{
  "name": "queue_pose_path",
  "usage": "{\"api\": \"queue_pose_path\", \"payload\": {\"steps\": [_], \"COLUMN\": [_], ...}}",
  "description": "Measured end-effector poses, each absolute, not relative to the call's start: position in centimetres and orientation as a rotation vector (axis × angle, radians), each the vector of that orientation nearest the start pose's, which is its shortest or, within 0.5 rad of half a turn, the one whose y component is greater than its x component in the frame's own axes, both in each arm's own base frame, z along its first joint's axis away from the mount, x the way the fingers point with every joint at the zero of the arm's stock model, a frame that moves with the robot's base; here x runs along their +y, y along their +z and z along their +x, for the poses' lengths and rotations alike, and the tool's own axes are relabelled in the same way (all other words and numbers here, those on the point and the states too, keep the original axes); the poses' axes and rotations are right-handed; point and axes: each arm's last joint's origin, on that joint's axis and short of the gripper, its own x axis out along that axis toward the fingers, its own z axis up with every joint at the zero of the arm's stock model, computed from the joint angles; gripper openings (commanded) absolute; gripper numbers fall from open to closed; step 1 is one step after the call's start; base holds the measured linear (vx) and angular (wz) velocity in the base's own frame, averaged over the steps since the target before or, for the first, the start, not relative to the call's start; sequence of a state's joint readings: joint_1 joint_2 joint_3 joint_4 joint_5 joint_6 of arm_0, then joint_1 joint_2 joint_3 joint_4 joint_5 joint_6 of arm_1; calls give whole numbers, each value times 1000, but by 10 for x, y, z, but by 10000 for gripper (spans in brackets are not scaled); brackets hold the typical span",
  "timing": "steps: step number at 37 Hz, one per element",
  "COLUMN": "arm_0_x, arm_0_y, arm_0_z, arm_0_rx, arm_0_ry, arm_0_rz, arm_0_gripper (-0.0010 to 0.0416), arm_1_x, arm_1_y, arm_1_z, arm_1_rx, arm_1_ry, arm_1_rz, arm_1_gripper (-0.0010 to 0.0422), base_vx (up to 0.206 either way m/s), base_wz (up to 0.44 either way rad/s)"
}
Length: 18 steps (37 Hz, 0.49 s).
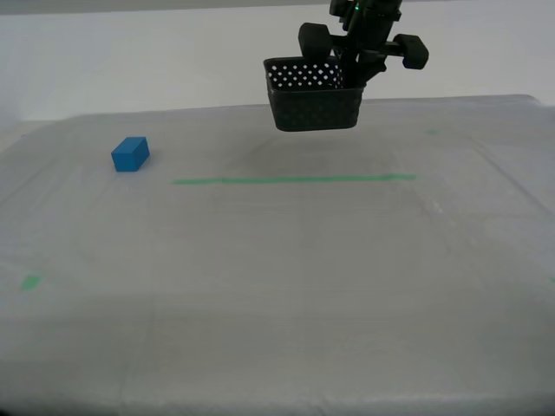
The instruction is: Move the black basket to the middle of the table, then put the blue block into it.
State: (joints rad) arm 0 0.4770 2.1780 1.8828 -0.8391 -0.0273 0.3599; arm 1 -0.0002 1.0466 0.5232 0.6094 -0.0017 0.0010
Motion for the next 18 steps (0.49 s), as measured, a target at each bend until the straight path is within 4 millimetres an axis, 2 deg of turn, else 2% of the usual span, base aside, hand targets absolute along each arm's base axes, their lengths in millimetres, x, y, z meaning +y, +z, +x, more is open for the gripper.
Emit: {"api": "queue_pose_path", "payload": {"steps": [18], "arm_0_x": [244], "arm_0_y": [218], "arm_0_z": [393], "arm_0_rx": [1172], "arm_0_ry": [234], "arm_0_rz": [30], "arm_0_gripper": [-1], "arm_1_x": [0], "arm_1_y": [270], "arm_1_z": [226], "arm_1_rx": [-86], "arm_1_ry": [2], "arm_1_rz": [1], "arm_1_gripper": [0], "base_vx": [0], "base_wz": [0]}}
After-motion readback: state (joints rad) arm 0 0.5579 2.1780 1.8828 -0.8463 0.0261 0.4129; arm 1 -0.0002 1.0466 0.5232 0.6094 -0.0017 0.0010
